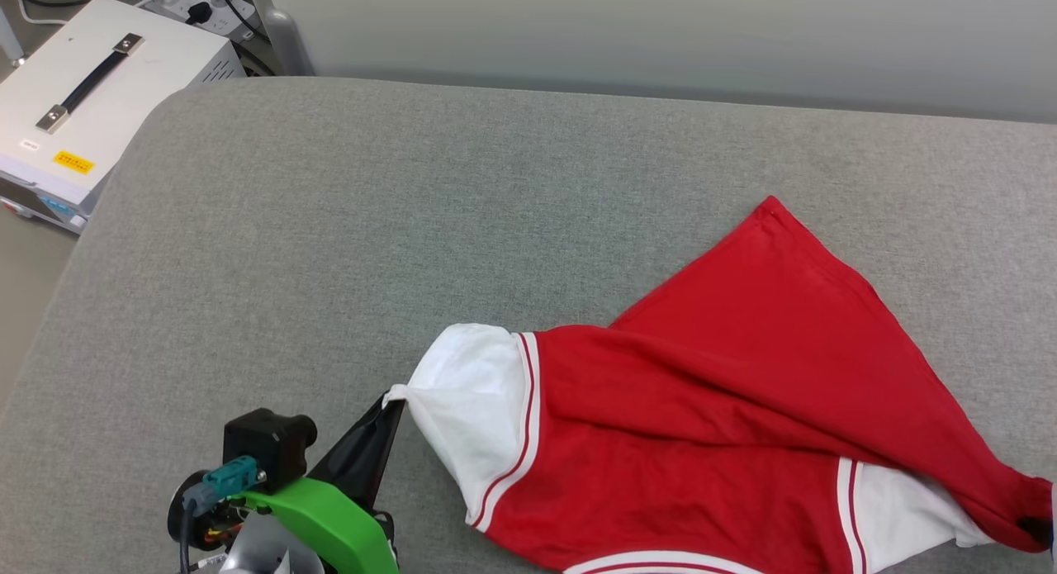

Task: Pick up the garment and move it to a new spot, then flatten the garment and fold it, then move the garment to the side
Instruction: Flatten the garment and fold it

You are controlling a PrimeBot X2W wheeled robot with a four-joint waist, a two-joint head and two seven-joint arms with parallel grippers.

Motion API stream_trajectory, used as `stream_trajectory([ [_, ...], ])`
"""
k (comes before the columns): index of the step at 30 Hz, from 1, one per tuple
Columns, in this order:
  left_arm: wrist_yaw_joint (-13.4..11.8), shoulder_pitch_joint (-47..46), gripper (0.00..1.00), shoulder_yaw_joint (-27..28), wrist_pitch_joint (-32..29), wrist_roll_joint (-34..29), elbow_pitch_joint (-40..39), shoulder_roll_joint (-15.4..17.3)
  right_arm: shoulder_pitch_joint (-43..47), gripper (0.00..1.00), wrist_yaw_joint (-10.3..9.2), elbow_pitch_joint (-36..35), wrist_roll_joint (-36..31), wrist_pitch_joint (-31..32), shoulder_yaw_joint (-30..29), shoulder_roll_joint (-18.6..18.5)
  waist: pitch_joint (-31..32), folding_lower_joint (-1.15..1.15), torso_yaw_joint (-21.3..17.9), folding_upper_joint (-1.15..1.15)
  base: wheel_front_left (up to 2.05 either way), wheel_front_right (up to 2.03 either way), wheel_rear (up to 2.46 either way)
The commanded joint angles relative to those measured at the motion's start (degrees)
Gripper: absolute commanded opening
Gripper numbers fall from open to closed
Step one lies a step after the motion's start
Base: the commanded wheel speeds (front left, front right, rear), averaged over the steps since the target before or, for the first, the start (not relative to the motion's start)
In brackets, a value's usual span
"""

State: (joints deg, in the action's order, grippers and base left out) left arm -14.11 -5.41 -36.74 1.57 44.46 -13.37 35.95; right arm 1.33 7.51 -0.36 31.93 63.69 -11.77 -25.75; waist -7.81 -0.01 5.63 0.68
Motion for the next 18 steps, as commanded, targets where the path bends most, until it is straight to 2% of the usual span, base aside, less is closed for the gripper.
stream_trajectory([
  [1,0.3,-1.1,0.0,0.1,0.4,0.1,0.2,-0.4,0.7,0.2,-0.02,-0.3,-0.5,-0.6,0.1,0.2,0.1,0.01,0.0,-0.68,0.0,0.0,0.0],
  [2,0.5,-1.2,0.0,-0.1,0.3,0.1,0.3,-0.4,0.6,1.0,-0.02,-0.4,-0.6,-1.3,0.3,0.2,0.1,0.01,0.0,-0.68,0.0,0.0,0.0],
  [11,0.6,-1.5,0.0,-0.6,0.2,-0.4,-0.2,-0.1,-4.6,1.0,-0.02,-5.6,2.3,-2.6,3.0,-2.7,-0.8,0.01,0.9,-0.68,0.0,0.0,0.0],
  [18,0.9,-2.8,0.0,-1.1,0.0,-1.3,-1.9,-0.3,-15.7,1.0,-0.02,-12.1,3.6,-0.4,7.6,-5.1,-3.9,0.01,4.0,-0.68,0.0,0.0,0.0],
])
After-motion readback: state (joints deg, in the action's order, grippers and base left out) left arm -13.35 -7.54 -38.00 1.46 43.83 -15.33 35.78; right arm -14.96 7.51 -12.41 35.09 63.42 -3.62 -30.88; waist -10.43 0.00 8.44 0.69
